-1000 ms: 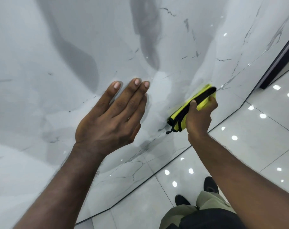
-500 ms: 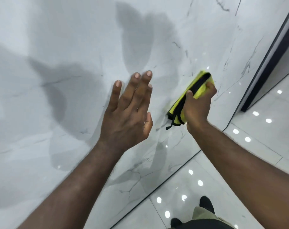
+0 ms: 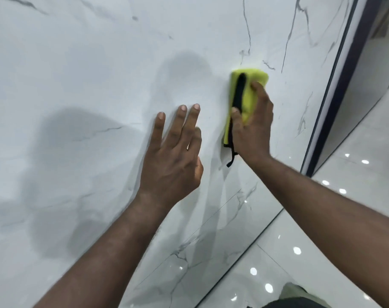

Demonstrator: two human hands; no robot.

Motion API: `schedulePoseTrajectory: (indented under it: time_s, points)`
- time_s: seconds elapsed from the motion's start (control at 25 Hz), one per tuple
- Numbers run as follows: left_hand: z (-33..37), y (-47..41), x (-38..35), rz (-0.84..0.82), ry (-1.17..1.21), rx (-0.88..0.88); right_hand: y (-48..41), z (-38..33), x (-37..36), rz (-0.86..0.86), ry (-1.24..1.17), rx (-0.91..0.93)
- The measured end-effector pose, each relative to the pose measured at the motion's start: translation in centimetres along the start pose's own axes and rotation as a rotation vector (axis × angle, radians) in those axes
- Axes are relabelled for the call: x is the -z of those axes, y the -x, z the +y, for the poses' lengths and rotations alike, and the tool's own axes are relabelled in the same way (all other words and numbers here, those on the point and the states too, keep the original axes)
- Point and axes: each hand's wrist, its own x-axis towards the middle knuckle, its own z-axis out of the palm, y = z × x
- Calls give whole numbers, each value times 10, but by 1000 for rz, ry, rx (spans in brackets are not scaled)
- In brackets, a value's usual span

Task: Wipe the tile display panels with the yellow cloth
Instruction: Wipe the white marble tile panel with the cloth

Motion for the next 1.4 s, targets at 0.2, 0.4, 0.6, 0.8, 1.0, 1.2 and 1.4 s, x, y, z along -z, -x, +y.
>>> schedulePoseTrajectory:
  time_s: [0.2, 0.4, 0.6, 0.8, 1.0, 1.2, 1.4]
  points:
    - [13, -24, -15, 15, -20, 4, -18, 9, 7, -7, 23, 66]
    - [38, -56, -36, 4, -35, -22, -52, 61, 16, 34, -112, -480]
    - [70, -88, -63, -9, -98, -80, -41, 123, 26, -11, -142, -335]
    - [81, -85, -89, 28, -269, -296, -15, 189, 23, -83, -162, -656]
    - [84, -87, -92, 15, -365, -347, 4, 239, 9, -137, -112, -964]
    - [86, -89, -93, 19, -415, -350, 26, 256, 7, -206, -91, -1072]
    - [86, -88, -96, 20, -426, -350, 32, 263, 2, -207, -79, -1089]
